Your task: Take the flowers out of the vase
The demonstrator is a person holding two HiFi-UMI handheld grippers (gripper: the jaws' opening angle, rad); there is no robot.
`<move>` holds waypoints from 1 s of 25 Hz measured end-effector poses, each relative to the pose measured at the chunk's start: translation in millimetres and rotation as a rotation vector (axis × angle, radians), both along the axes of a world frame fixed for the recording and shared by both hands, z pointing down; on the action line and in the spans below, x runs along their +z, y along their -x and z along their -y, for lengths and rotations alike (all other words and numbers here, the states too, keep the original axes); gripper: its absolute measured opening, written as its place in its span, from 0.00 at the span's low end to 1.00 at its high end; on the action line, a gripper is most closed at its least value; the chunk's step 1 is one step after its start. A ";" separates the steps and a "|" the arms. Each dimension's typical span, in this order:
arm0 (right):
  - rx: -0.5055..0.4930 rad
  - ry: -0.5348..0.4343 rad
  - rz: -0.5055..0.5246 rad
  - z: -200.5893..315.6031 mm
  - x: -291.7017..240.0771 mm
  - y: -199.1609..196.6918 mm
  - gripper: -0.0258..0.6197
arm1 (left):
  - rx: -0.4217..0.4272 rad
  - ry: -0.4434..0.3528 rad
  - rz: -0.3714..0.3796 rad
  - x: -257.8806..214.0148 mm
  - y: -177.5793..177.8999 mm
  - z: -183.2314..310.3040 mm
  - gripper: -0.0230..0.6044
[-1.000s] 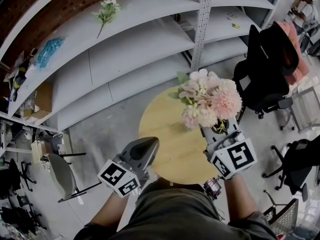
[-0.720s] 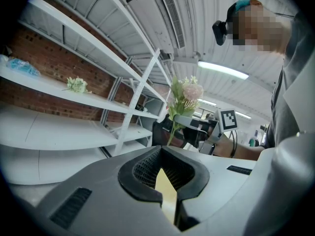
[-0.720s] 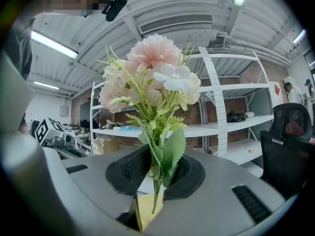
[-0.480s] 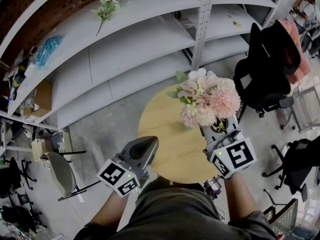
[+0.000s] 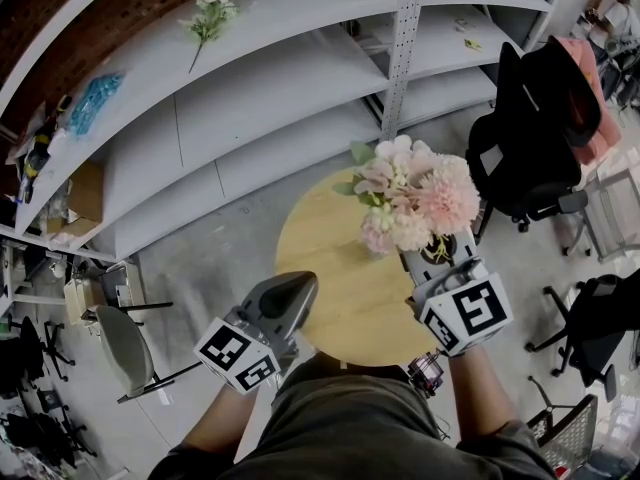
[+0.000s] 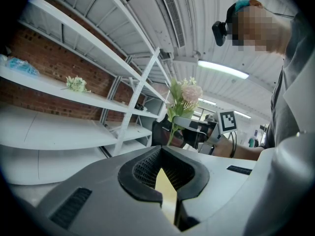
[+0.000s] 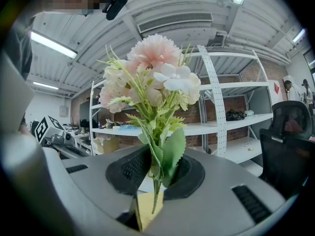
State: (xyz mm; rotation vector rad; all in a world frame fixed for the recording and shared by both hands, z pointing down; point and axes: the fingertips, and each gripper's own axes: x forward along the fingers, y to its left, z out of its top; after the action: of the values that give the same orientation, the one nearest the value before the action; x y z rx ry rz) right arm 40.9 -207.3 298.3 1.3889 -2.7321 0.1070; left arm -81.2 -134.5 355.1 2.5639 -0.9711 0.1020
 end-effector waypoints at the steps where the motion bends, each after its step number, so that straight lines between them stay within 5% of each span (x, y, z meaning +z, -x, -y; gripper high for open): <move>1: 0.000 0.001 0.000 0.2 0.4 -0.2 0.15 | 0.000 0.000 0.001 0.1 -0.1 -0.1 0.05; 25: 0.006 0.028 0.000 4.8 17.4 -3.4 0.15 | 0.000 0.018 0.010 9.6 -1.1 0.4 0.05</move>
State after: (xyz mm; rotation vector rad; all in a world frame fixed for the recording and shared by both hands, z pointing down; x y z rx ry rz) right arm 44.3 -212.1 315.7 1.3903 -2.7152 0.1451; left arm -80.1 -134.9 364.7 2.5495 -0.9696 0.1230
